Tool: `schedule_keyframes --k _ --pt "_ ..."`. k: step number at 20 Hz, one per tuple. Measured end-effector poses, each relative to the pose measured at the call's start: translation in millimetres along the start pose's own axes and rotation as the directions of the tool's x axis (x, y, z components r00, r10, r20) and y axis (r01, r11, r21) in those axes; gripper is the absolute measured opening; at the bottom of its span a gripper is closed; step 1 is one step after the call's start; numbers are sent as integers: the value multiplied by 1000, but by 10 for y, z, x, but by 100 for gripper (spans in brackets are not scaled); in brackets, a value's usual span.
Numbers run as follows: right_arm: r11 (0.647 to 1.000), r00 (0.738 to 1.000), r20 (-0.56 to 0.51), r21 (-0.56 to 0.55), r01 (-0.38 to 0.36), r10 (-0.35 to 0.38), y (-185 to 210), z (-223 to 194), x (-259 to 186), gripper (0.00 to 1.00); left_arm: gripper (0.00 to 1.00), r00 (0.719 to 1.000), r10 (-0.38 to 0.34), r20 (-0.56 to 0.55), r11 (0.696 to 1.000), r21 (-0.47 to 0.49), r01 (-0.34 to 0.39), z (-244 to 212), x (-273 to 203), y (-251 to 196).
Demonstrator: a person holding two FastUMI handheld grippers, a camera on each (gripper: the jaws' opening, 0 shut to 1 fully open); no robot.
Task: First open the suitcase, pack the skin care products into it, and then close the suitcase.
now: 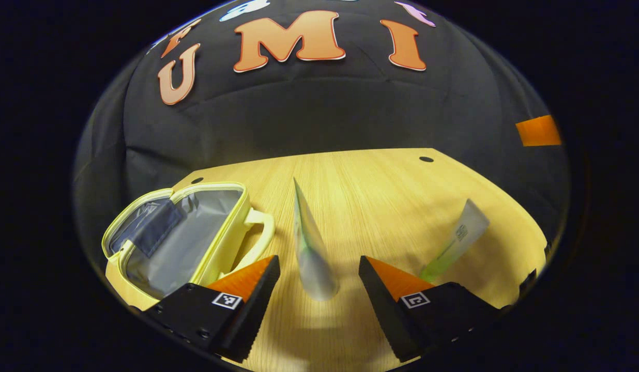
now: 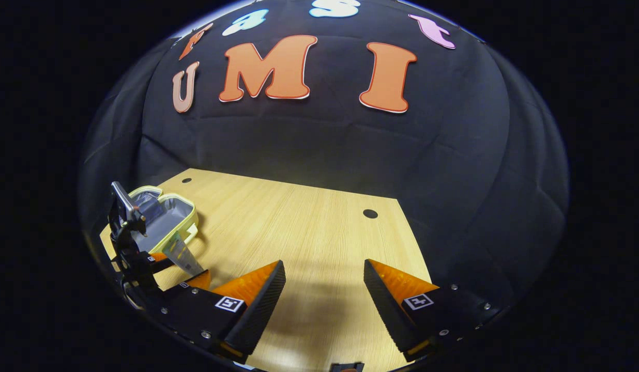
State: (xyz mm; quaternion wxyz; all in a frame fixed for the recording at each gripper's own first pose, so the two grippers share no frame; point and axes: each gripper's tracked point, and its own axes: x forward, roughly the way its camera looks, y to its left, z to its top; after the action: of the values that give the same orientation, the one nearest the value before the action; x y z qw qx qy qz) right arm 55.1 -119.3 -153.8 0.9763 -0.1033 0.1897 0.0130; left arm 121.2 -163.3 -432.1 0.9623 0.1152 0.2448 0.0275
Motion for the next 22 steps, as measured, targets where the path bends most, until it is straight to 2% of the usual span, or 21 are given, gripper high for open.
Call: schedule_keyframes --k 1,3,5,6,8,10,14,16,19,22 --pt "1000 1000 -7 -1 1 -1 0 -26 12 96 96 1000 7 -3 1000 -5 -7 -28 7 7" --pt "1000 1000 -21 4 3 -3 -9 -86 13 96 86 1000 16 -3 1000 -6 -16 -27 41 3" --pt "1000 999 -32 7 10 -10 -14 -132 -10 97 46 1000 10 0 1000 4 -10 -4 148 -20" --pt "1000 999 -37 9 15 -15 -19 -155 -29 97 46 1000 -2 12 1000 15 2 4 25 -19" --pt "1000 999 -46 17 16 -15 4 -182 -54 96 41 1000 -21 6 999 28 21 39 69 -30" --pt "1000 999 -46 23 15 -14 49 -177 -106 97 41 998 -60 -28 998 15 61 28 7 -52" --pt "998 999 -31 64 -12 14 260 -87 -198 97 41 991 -125 -52 992 -3 125 292 -264 -3" --pt "995 1000 -21 93 -21 23 380 -47 -236 97 41 987 -149 -59 989 1 150 458 -442 133" --pt "991 999 -16 131 -33 35 613 -32 -186 97 40 987 -145 -63 989 31 147 661 -687 468" --pt "988 998 -34 148 -45 51 877 -124 -65 97 40 987 -139 -81 990 13 141 752 -893 831"
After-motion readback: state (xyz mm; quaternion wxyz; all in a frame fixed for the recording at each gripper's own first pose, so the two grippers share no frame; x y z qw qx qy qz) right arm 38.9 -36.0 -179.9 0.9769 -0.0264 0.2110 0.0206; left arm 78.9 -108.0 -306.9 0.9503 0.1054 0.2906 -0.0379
